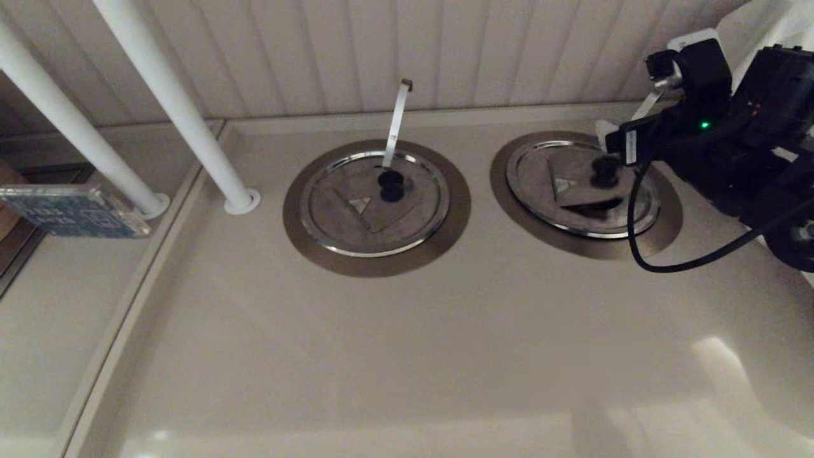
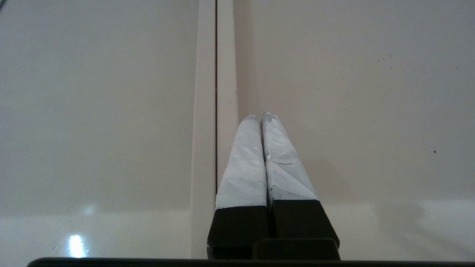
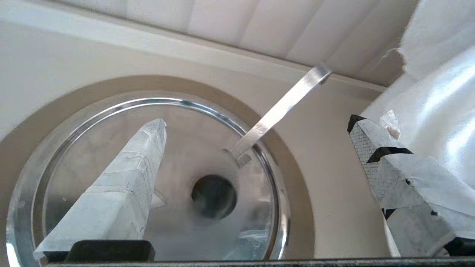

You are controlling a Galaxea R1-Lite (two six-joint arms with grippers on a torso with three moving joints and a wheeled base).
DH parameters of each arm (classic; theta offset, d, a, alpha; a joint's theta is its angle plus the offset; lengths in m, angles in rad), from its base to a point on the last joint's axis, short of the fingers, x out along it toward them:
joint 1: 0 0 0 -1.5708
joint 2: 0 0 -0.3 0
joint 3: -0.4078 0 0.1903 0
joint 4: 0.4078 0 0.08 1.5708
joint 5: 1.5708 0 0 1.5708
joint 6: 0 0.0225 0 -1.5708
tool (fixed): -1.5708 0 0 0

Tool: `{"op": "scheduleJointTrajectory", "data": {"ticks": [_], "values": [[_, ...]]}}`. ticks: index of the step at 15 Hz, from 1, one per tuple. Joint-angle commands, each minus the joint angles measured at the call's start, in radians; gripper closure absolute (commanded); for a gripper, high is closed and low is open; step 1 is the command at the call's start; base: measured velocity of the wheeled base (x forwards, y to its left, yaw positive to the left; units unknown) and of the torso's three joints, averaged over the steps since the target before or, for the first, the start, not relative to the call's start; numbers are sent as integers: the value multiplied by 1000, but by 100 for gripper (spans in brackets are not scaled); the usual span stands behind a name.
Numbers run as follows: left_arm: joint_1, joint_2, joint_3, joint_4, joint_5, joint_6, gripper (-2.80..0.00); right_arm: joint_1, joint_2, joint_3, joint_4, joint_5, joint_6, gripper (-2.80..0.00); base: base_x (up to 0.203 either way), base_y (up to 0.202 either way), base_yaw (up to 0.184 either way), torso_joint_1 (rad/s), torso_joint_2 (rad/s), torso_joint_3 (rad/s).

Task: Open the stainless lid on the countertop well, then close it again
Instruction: Close the lid

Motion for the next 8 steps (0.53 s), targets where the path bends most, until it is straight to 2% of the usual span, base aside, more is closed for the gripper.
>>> {"op": "scheduleJointTrajectory", "data": {"ticks": [1, 6, 8], "values": [[0, 0, 0, -1, 0, 0, 0, -2, -23, 0, -1, -3, 1, -280, 0, 0, 0, 0, 0, 0], [0, 0, 0, 1, 0, 0, 0, -29, -22, -22, 4, 3, 12, -280, 0, 0, 0, 0, 0, 0], [0, 0, 0, 1, 0, 0, 0, -29, -28, -33, 38, 5, 44, -280, 0, 0, 0, 0, 0, 0]]}}
